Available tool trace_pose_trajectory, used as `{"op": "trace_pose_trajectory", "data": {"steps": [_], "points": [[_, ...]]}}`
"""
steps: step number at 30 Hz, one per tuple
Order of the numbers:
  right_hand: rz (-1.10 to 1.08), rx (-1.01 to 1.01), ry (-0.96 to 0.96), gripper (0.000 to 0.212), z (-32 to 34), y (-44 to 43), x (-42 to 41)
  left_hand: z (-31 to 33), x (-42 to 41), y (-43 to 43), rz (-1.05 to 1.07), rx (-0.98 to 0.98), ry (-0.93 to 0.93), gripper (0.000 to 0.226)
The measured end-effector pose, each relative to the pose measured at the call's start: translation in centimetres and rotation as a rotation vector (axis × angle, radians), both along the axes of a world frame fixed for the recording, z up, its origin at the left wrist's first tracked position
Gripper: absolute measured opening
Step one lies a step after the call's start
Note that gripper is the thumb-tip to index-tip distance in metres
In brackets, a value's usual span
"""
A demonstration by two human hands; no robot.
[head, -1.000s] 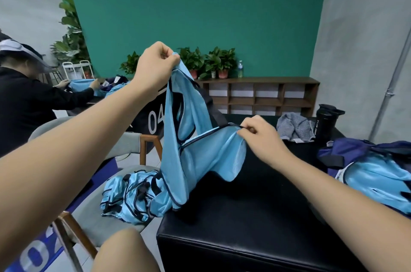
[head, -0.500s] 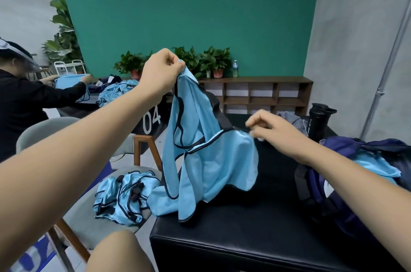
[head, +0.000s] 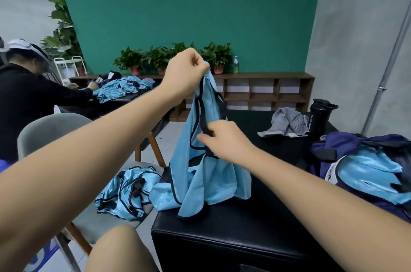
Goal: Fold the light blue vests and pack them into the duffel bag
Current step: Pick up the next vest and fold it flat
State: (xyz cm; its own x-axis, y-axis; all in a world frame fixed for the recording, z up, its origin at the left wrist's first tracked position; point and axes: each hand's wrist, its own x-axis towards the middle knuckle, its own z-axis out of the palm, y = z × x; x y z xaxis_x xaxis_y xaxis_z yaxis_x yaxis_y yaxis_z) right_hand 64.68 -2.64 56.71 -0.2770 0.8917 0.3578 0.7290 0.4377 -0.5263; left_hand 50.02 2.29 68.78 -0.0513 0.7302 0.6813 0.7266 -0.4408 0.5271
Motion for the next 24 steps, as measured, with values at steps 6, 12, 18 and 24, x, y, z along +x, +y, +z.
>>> {"op": "trace_pose_trajectory", "data": {"steps": [6,12,18,24], "points": [[0.09,-0.045,0.346,0.026,4.4,0.7,4.8,-0.2,-4.2,1.1,0.082,-0.047,-0.097,0.031],[0.189,-0.017,0.35,0.032,8.4,1.2,7.3,0.0,-4.8,1.2,0.087,-0.053,-0.112,0.045],[0.206,0.011,0.372,0.033,10.1,1.2,8.0,0.6,-4.4,1.7,0.071,-0.046,-0.159,0.038],[0.352,-0.104,0.15,0.031,8.3,-2.5,5.9,0.5,-4.3,1.4,0.024,-0.054,-0.16,0.041]]}}
